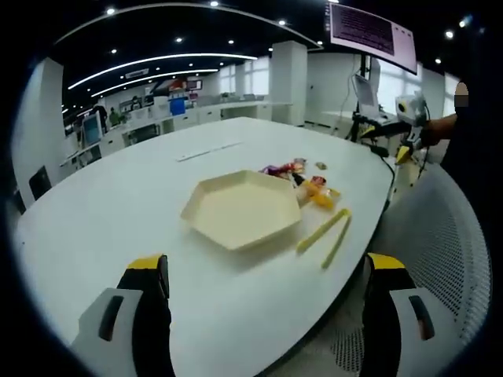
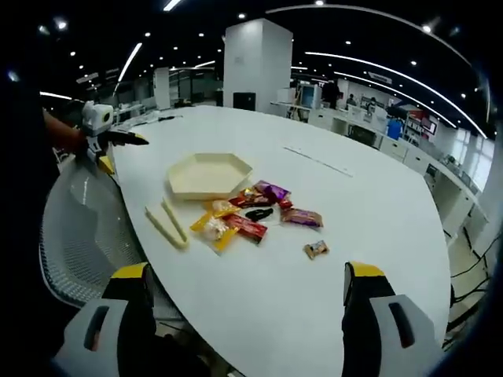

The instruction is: Place the target food into the container with the food tongs after gripping and lifting it, then release it inside without dropping or visibly crushing the food.

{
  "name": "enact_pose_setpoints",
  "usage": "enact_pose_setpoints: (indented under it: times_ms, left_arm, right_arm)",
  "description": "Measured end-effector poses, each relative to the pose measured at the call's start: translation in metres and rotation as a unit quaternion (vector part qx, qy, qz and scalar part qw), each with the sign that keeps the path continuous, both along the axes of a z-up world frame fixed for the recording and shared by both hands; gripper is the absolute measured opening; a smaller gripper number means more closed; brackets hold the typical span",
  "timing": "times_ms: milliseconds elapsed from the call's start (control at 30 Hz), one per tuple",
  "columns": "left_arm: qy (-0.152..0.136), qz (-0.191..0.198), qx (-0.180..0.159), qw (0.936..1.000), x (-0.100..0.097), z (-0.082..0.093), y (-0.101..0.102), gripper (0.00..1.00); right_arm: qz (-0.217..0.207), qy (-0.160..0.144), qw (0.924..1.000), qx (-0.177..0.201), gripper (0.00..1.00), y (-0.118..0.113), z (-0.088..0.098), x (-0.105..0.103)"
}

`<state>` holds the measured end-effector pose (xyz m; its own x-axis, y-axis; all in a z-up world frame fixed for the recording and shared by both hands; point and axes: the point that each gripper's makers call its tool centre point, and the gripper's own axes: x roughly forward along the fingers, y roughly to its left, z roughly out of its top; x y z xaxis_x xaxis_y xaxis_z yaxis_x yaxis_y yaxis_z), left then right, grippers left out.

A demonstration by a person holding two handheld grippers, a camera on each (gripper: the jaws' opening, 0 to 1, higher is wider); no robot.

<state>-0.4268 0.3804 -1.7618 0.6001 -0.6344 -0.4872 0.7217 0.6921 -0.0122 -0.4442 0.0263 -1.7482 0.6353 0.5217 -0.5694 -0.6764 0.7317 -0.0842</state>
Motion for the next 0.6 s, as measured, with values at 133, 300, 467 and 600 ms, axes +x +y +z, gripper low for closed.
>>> enact_pose_setpoints:
  times_ms: [133,300,467,600]
  left_arm:
    - [0.001,0.002,0.001,1.0,0.001,-0.001,0.001,1.0]
    - [-0.001,-0.005,0.009,0.9999,0.0,-0.001,0.001,0.99]
    - [0.005,0.002,-0.002,1.0,0.003,0.001,0.005,0.99]
    - [0.004,0.001,0.012,0.9999,0.0,-0.002,0.001,0.99]
  right_arm:
    - [-0.004,-0.001,1.0,0.0,1.0,-0.002,0.002,0.001]
    - [-0.005,0.0,1.0,-0.002,1.0,-0.006,0.001,0.001]
    - [-0.013,0.001,0.9999,0.01,1.0,-0.013,0.003,0.006]
    - [-0.019,0.0,0.9998,0.009,1.0,-0.021,0.0,0.01]
